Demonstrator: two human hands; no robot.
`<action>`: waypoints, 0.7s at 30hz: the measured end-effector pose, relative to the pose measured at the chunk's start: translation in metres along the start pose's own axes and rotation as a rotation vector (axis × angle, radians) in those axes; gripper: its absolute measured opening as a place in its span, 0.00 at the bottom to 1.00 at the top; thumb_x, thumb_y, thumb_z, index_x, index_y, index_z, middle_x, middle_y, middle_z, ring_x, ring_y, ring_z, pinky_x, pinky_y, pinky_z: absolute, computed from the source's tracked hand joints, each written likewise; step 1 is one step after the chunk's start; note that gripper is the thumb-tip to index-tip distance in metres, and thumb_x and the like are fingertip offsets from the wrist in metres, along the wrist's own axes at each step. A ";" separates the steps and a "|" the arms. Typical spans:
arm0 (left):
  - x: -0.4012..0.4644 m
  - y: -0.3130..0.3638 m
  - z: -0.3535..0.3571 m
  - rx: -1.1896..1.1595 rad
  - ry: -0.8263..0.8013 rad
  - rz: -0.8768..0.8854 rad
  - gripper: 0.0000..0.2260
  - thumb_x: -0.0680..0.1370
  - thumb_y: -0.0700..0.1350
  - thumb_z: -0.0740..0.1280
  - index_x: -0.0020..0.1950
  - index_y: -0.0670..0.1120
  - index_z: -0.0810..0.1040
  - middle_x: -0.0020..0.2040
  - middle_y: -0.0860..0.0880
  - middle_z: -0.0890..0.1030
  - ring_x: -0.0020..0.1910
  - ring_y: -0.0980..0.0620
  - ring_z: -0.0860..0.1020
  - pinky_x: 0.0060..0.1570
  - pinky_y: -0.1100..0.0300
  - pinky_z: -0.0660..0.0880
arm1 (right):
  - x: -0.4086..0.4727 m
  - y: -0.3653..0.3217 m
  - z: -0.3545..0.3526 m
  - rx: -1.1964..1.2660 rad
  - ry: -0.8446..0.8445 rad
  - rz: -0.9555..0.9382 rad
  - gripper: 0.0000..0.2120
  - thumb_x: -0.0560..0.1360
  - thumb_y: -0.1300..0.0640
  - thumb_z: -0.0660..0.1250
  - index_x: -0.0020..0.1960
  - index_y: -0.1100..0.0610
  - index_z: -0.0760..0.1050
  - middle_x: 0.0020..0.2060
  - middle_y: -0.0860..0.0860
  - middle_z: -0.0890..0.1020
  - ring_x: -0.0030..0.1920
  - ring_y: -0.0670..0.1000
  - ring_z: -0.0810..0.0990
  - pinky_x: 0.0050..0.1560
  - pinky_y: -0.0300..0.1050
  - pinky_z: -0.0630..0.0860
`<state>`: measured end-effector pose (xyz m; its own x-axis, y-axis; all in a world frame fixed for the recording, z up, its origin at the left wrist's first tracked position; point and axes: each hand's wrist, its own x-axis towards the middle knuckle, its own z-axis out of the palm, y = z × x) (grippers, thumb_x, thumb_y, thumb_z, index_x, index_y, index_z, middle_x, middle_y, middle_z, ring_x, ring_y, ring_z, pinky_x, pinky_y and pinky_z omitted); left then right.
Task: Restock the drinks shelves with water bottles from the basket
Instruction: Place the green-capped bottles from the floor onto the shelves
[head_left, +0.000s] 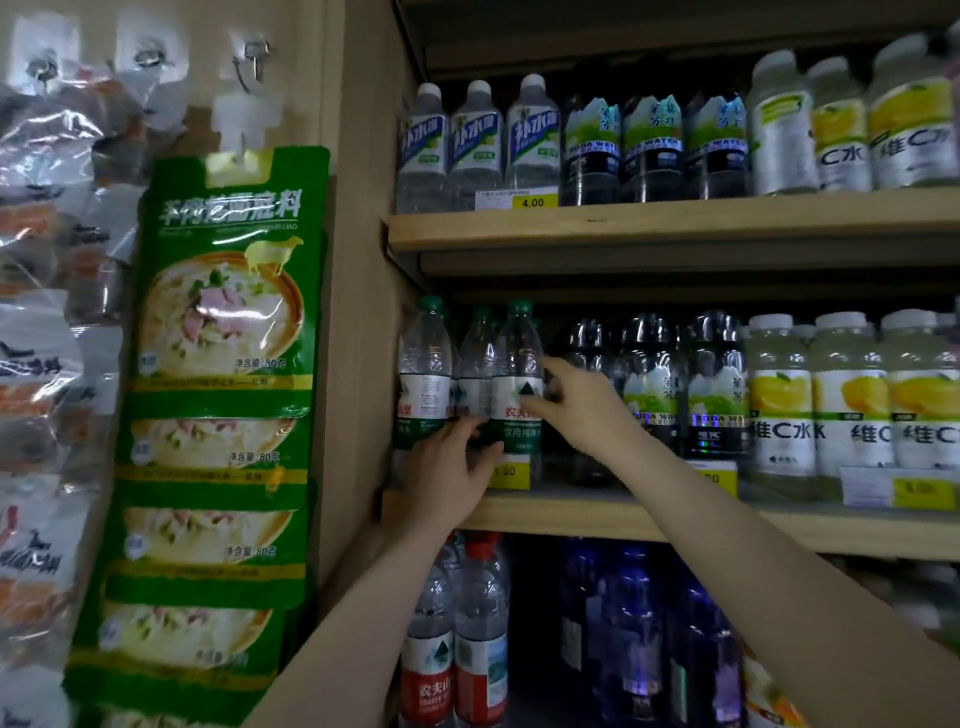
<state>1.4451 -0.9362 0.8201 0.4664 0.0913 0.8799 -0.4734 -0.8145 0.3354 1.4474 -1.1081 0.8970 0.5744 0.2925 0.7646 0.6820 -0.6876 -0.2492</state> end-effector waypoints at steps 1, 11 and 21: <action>0.002 0.005 0.000 0.002 -0.026 -0.018 0.17 0.75 0.54 0.66 0.63 0.51 0.74 0.54 0.49 0.81 0.49 0.48 0.79 0.50 0.51 0.77 | -0.014 0.005 -0.006 -0.034 0.013 -0.045 0.25 0.75 0.50 0.67 0.70 0.54 0.67 0.56 0.58 0.80 0.53 0.56 0.79 0.52 0.48 0.76; 0.043 0.037 0.017 0.046 -0.082 -0.201 0.19 0.68 0.46 0.76 0.48 0.49 0.67 0.49 0.47 0.79 0.47 0.45 0.78 0.40 0.56 0.73 | -0.092 0.072 -0.030 -0.335 0.059 -0.066 0.14 0.76 0.54 0.65 0.60 0.56 0.77 0.52 0.53 0.77 0.54 0.51 0.75 0.53 0.39 0.70; 0.064 0.033 0.029 0.075 -0.224 -0.277 0.13 0.68 0.43 0.76 0.42 0.45 0.71 0.45 0.44 0.79 0.42 0.46 0.77 0.40 0.54 0.74 | -0.090 0.077 -0.020 -0.328 0.214 -0.188 0.08 0.72 0.64 0.67 0.50 0.62 0.82 0.37 0.55 0.76 0.39 0.53 0.74 0.38 0.49 0.77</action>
<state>1.4811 -0.9736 0.8774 0.7255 0.1937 0.6604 -0.2535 -0.8169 0.5181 1.4393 -1.2012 0.8209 0.3237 0.3118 0.8933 0.5656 -0.8206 0.0815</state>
